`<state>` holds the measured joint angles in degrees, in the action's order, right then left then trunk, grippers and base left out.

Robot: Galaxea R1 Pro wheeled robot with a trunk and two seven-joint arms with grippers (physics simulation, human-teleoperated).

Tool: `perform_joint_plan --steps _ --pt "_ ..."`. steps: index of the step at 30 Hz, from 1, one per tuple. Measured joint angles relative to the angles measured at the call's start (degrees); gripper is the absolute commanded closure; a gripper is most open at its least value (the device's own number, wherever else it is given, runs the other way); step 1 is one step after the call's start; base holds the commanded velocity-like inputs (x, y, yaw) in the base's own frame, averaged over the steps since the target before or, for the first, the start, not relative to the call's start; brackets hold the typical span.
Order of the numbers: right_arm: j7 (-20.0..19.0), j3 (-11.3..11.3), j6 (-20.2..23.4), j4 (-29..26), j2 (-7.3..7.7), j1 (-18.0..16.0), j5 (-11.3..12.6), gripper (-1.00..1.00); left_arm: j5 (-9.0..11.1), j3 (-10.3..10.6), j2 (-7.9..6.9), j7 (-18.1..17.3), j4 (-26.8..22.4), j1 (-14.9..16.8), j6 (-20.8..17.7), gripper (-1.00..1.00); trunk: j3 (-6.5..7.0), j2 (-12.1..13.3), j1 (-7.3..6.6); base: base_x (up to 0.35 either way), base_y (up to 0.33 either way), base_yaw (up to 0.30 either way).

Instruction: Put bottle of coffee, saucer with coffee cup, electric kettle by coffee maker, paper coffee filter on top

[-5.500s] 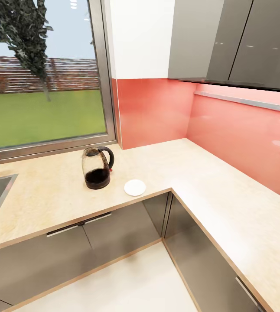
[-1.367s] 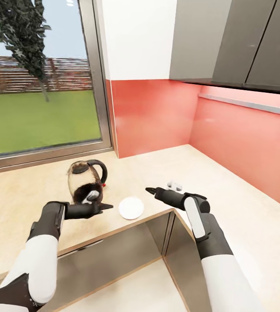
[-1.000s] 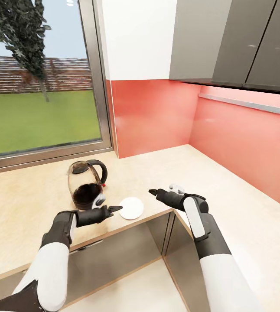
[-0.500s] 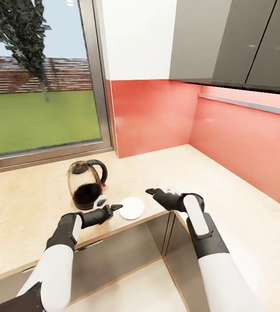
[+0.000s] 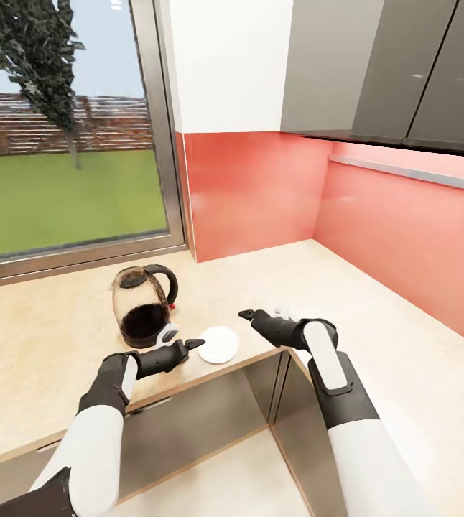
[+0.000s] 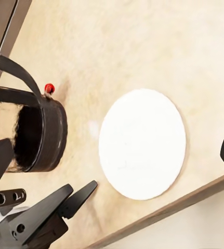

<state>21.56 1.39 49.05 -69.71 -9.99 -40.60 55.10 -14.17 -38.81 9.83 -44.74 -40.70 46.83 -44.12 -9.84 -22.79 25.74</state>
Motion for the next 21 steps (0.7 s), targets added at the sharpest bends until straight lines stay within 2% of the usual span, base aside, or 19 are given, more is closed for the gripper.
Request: perform_joint_plan --steps 16,21 --pt "0.0 -0.1 0.0 -1.4 0.0 0.0 0.0 -1.0 0.3 0.1 0.08 -0.1 0.1 0.0 -0.1 -1.0 -0.34 0.0 0.0 0.0 0.0 0.227" --pt "0.0 -0.2 0.0 -1.4 0.0 0.0 0.0 -1.0 0.5 0.0 0.08 -0.2 0.2 0.0 -0.1 -1.0 -0.42 0.0 0.0 0.0 0.0 0.089"
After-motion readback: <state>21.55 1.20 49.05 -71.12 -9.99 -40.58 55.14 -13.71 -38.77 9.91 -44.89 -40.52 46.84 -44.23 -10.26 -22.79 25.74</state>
